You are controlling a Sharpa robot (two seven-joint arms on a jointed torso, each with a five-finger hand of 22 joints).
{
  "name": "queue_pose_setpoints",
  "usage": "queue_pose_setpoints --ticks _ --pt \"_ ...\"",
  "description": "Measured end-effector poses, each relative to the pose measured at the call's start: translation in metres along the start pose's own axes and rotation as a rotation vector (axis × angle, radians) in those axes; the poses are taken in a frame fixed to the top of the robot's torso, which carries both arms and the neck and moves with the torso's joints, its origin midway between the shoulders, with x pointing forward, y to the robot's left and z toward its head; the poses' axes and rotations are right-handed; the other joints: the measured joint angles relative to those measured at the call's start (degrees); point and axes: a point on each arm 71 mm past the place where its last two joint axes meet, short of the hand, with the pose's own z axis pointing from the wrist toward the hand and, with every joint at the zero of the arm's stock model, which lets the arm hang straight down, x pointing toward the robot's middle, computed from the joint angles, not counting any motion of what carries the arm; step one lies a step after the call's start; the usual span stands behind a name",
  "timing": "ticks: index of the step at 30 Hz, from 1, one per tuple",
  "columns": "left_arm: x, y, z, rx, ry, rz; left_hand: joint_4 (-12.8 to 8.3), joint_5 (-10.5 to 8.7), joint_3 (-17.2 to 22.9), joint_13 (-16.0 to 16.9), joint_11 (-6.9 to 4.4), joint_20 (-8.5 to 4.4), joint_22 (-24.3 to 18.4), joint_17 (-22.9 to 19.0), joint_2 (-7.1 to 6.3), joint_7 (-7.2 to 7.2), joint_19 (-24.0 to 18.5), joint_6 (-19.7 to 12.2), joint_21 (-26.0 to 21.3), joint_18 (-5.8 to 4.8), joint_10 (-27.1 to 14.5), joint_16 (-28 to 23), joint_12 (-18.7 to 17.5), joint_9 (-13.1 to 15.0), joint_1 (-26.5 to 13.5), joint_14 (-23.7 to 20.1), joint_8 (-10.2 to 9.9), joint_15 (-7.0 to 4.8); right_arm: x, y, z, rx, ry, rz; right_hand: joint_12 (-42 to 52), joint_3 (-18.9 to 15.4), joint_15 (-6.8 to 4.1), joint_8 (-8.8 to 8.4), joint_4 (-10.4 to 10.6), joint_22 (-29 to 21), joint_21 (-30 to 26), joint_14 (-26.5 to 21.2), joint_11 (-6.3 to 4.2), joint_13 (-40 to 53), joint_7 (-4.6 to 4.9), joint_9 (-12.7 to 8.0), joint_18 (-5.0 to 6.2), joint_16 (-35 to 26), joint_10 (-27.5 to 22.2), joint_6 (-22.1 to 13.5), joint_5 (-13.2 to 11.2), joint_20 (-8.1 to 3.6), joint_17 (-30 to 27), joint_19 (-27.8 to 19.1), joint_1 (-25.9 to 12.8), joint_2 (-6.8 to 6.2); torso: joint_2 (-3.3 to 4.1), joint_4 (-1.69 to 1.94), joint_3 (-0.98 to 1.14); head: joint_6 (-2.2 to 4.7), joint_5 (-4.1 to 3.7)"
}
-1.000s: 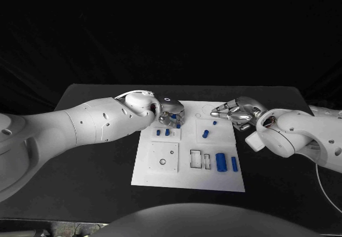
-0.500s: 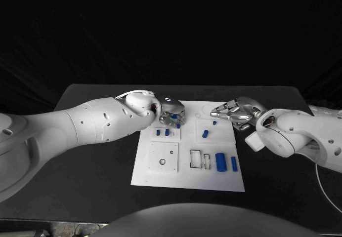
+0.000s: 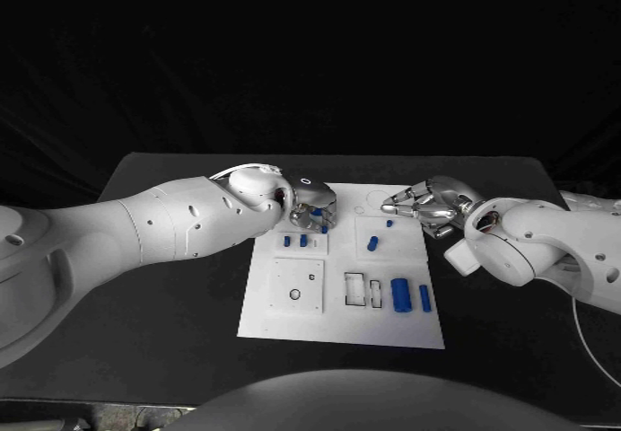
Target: Assemble the parts on the task board
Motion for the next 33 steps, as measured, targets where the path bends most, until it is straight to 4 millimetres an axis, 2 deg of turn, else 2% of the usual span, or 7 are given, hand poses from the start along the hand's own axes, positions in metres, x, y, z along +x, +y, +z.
queue_pose_setpoints --ticks 4,12,26,33 --pt "-0.0001 -0.0001 0.0002 0.000 0.002 0.000 0.0 0.00 0.3 0.0 -0.22 0.00 0.0 0.0 0.01 0.08 0.0 0.5 0.0 0.00 0.7 0.0 0.0 0.1 0.0 0.0 0.2 0.00 0.0000 0.0000 0.0000 0.000 0.000 0.000 0.0 0.0 0.00 0.00 0.0 0.0 0.0 0.0 0.00 0.0 0.00 0.0 0.00 0.0 0.0 0.0 0.0 0.00 0.0 0.0 0.0 0.00 -0.02 0.00 0.01 0.00 0.00" --pt "-0.0004 -0.0009 0.0009 0.000 0.004 0.000 -0.2 0.00 1.1 0.0 -0.84 0.00 0.0 0.0 0.00 -0.23 0.0 3.1 0.0 0.00 2.9 0.0 0.4 0.5 0.5 0.0 1.2 -0.81 0.0003 0.0001 0.0001 0.000 0.002 0.000 0.0 0.0 0.00 0.23 0.0 0.0 0.0 0.0 0.00 0.0 0.00 0.0 0.00 0.0 0.0 0.0 0.0 0.00 0.0 0.0 0.0 0.00 -0.02 -0.03 0.02 0.00 0.00" --pt "-0.0006 -0.0026 0.0024 0.004 0.010 0.000 -0.2 -0.01 1.4 0.2 -0.64 -0.21 0.0 0.0 0.20 0.10 -0.2 6.0 0.2 0.00 6.8 0.0 1.1 1.1 0.7 0.0 2.5 -0.81 0.0006 0.0001 -0.0001 0.002 0.005 0.002 0.0 0.0 0.00 0.23 0.0 0.0 0.0 0.0 0.00 0.0 0.00 0.0 0.00 0.0 0.0 0.0 0.0 0.00 0.0 0.0 0.0 0.00 0.03 -0.02 0.00 0.00 -0.01" --pt "0.0001 -0.0012 0.0011 0.005 0.008 0.000 -0.2 -0.01 1.4 0.2 -0.63 -0.21 0.0 0.0 0.08 0.10 -0.2 6.4 0.3 -0.01 6.9 0.0 1.1 1.3 0.8 0.0 2.7 -0.81 0.0002 -0.0004 -0.0002 0.003 0.004 0.002 0.1 0.0 0.00 0.23 0.0 0.0 0.0 0.0 0.00 0.0 0.00 0.0 0.00 0.0 0.0 0.0 0.0 0.00 0.0 0.0 0.0 0.00 0.01 0.01 -0.01 0.00 -0.07"
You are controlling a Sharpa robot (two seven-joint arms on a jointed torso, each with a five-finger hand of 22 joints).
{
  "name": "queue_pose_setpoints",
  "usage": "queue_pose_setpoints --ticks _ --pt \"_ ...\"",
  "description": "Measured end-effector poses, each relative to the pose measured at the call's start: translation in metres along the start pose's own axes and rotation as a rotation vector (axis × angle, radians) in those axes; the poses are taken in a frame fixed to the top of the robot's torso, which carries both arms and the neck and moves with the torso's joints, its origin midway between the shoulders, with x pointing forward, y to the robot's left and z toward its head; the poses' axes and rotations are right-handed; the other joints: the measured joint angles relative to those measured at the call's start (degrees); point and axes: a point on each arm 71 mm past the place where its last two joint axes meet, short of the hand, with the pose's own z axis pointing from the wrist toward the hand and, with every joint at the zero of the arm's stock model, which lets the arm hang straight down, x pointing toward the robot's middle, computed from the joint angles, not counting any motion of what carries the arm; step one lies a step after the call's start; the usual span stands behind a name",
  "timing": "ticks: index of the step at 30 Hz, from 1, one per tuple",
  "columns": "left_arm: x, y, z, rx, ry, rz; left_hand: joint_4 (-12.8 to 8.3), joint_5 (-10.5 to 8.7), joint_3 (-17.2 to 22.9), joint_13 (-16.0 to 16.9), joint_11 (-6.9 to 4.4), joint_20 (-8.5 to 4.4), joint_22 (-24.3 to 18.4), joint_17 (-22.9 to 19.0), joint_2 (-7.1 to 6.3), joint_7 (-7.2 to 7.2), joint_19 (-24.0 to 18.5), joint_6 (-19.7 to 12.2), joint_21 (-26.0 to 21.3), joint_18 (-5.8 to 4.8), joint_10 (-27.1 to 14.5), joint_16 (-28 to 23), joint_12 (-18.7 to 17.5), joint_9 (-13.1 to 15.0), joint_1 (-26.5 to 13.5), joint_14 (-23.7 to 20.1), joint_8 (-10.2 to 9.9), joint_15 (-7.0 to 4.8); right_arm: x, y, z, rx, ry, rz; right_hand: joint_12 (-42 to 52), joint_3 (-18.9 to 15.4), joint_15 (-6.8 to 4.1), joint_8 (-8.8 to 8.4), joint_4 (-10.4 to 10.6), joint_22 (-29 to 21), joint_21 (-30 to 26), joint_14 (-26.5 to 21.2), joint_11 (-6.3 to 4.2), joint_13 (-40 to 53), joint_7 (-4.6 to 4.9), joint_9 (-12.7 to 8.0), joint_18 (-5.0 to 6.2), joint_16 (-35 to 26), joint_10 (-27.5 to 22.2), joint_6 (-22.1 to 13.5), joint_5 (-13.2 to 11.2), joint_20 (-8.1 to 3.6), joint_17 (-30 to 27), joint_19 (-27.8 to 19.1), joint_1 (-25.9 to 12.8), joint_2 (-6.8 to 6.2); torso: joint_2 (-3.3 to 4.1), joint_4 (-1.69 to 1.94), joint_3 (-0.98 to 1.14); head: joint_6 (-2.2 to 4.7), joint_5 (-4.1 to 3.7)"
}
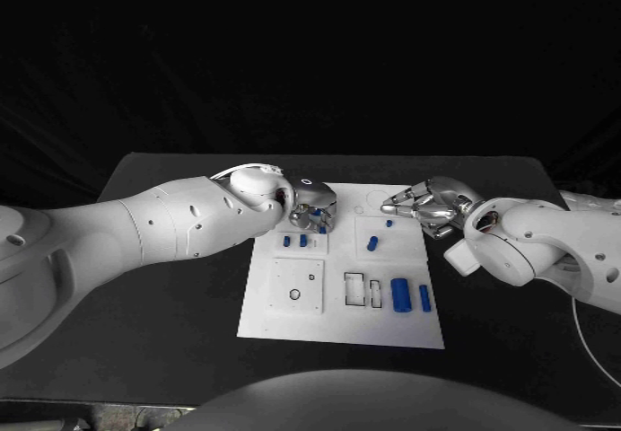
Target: Assemble the parts on the task board
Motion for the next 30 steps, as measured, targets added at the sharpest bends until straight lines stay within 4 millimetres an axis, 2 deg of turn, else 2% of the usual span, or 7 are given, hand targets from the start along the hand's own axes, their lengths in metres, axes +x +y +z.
queue_pose_setpoints --ticks 21,30 --pt "0.003 0.006 -0.011 0.010 -0.048 0.005 0.0 -0.24 0.0 -0.1 0.20 -0.21 0.0 0.0 0.46 0.01 0.2 0.0 0.0 0.00 0.2 0.0 -0.3 0.1 -0.5 0.0 -0.2 0.00 -0.001 -0.001 0.000 0.003 -0.003 0.000 -0.1 0.0 0.00 0.00 0.0 0.0 0.0 0.0 0.00 0.1 0.00 0.0 0.00 0.0 0.0 0.0 0.0 0.00 0.0 0.0 0.0 0.00 -0.04 0.02 0.02 0.00 0.07" --pt "-0.004 0.010 -0.018 0.007 -0.098 0.015 0.0 -0.28 0.0 -0.1 0.20 -0.21 0.0 0.0 0.49 0.01 0.2 0.0 0.2 0.00 0.2 0.0 -0.5 0.1 -1.0 0.0 -0.5 0.00 -0.002 -0.002 0.000 0.006 -0.002 0.000 -0.1 0.0 0.00 0.00 0.0 0.0 0.0 0.0 0.00 0.0 0.00 0.0 0.00 0.0 0.0 0.0 0.0 0.00 0.0 0.0 0.0 0.00 -0.04 0.01 0.03 0.00 0.01"
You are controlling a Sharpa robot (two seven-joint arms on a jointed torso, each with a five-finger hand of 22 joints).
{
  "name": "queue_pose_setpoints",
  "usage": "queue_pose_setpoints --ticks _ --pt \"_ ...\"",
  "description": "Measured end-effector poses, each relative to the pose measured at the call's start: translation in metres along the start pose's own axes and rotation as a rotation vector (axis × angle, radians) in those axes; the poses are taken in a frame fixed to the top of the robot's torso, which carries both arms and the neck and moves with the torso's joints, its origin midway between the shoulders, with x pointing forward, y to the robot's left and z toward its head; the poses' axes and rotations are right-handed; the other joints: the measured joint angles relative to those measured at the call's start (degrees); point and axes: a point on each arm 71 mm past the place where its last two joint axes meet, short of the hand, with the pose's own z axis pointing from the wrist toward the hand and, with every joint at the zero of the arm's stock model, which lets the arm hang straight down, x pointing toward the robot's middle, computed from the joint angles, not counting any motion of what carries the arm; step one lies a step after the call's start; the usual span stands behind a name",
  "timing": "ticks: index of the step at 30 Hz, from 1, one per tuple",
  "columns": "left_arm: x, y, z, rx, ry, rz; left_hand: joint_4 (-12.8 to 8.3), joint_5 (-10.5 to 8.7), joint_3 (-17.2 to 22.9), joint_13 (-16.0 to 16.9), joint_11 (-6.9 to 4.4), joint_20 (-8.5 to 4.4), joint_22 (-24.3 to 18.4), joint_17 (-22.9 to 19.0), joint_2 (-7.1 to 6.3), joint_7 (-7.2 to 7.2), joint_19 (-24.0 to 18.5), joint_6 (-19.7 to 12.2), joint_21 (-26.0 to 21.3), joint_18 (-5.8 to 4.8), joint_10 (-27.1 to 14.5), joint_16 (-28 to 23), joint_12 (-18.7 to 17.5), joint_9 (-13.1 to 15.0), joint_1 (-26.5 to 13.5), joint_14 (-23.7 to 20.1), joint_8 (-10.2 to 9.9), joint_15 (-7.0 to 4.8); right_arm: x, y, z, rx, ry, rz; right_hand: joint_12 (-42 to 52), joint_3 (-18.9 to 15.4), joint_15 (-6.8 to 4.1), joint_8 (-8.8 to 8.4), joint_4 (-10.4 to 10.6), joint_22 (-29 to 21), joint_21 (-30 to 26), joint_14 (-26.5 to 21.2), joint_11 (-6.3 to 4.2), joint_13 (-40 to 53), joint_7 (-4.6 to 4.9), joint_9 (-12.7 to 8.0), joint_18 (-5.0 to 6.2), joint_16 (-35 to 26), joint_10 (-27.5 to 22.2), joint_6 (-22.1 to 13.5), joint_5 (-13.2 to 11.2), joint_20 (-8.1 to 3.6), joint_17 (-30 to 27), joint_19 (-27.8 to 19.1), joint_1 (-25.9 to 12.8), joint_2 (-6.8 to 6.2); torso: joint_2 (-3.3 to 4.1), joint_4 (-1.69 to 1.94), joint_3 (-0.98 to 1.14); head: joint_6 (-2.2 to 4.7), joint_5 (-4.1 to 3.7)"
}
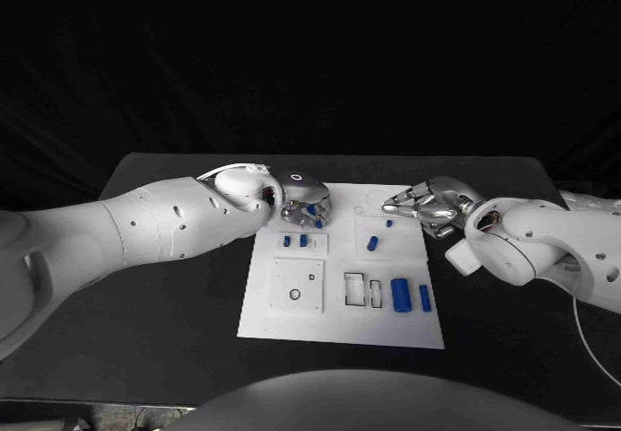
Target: Assemble the parts on the task board
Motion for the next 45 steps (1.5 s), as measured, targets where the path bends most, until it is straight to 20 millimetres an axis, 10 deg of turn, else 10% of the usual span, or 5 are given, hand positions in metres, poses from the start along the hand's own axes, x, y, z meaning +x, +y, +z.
queue_pose_setpoints --ticks 45 --pt "-0.008 0.024 -0.037 -0.067 -0.042 -0.009 0.2 0.17 0.2 0.0 0.00 0.00 0.0 0.0 -0.08 0.06 0.0 -0.2 0.2 0.00 0.0 0.0 -0.3 -0.1 -0.1 0.2 -0.1 0.21 -0.001 -0.001 0.000 0.007 -0.001 -0.001 0.0 0.0 0.00 0.00 0.0 0.0 0.0 0.0 0.00 0.1 0.00 0.0 0.00 0.0 0.0 0.0 0.0 0.00 0.0 0.0 0.0 0.00 0.04 -0.01 -0.03 0.00 0.30"
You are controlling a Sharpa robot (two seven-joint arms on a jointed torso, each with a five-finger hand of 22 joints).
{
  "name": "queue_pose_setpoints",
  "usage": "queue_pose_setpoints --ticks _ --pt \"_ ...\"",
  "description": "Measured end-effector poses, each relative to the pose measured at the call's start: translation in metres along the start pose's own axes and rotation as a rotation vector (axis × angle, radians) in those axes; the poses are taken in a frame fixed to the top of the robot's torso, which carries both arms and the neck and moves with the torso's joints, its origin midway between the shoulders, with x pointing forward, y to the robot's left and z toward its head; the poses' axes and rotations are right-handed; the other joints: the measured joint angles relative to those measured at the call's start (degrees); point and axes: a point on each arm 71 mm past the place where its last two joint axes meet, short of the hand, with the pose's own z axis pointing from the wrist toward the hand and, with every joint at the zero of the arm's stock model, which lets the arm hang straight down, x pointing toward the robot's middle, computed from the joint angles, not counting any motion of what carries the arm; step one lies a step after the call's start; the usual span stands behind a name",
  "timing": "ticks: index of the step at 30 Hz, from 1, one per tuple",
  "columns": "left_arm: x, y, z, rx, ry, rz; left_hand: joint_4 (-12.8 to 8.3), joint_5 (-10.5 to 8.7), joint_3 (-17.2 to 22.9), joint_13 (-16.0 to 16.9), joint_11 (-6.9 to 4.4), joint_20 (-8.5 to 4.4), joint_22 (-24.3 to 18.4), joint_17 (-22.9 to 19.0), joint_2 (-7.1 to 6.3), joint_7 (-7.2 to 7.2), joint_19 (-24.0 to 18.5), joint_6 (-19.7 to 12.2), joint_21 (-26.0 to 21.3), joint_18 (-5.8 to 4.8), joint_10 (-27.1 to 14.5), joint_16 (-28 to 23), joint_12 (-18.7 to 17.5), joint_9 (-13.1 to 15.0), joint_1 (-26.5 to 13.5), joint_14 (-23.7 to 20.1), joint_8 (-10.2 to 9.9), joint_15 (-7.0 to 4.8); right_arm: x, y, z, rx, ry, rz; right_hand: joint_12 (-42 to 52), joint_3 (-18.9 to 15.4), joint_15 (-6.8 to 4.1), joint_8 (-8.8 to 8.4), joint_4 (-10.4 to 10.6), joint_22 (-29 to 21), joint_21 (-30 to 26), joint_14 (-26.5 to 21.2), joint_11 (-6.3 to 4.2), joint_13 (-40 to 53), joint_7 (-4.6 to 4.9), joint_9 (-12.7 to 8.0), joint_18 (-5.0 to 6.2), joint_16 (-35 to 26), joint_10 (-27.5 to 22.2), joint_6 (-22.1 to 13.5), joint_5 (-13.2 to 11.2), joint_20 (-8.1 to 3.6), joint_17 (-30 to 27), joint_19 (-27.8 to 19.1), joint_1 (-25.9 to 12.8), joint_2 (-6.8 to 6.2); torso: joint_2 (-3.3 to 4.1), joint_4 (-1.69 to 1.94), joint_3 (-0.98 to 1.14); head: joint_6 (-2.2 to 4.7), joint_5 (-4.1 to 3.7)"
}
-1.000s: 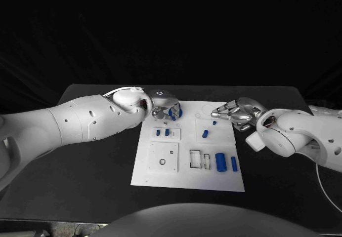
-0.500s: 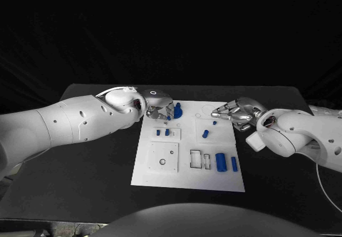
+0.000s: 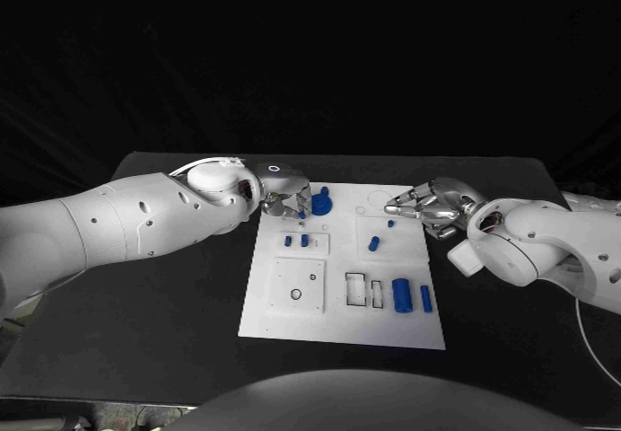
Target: Assemble the parts on the task board
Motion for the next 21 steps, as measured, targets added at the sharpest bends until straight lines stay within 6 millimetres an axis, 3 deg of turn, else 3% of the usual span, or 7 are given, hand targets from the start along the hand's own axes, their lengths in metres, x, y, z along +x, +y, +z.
queue_pose_setpoints --ticks 21 --pt "0.0053 0.0023 0.0043 -0.016 0.068 -0.008 0.0 -0.01 0.0 0.0 0.20 0.00 0.0 0.0 -0.01 -0.08 0.0 -0.3 -0.2 0.00 -0.2 0.0 -0.2 -0.1 0.0 0.0 -0.4 0.00 0.0002 0.0000 -0.0001 0.000 0.002 0.000 0.0 0.0 0.00 0.00 0.0 0.0 0.0 0.0 0.00 -0.1 0.00 0.0 0.00 0.0 0.0 0.0 0.0 0.00 0.0 0.0 0.0 0.00 0.00 -0.04 0.04 0.00 0.38"
